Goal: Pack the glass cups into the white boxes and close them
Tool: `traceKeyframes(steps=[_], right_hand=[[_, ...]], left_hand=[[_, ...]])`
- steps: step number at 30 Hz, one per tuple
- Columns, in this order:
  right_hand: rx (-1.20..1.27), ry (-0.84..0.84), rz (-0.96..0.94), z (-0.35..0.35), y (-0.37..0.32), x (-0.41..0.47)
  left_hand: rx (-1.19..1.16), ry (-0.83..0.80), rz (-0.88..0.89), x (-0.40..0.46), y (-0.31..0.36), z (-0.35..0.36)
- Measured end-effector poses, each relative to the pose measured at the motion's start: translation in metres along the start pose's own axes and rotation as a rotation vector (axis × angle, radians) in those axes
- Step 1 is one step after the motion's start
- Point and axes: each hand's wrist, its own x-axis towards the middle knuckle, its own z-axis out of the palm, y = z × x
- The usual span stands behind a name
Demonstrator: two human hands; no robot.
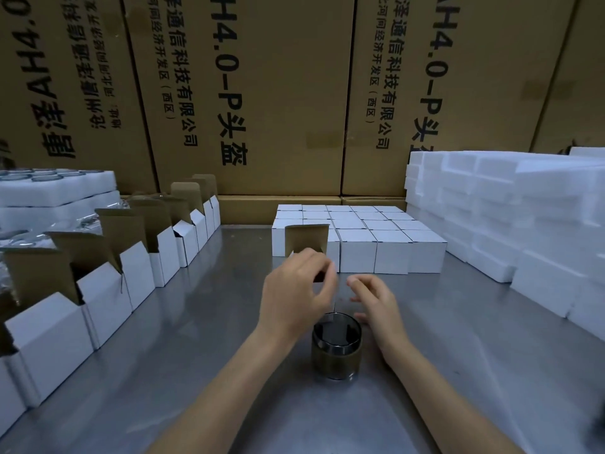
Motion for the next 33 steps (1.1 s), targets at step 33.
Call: traceKeyframes(steps=[33], right_hand=[[0.053,-0.12,0.268,-0.001,-0.028,-0.001]], left_hand=[[-0.754,-0.302,-0.85,-0.002,-0.034,-0.002]])
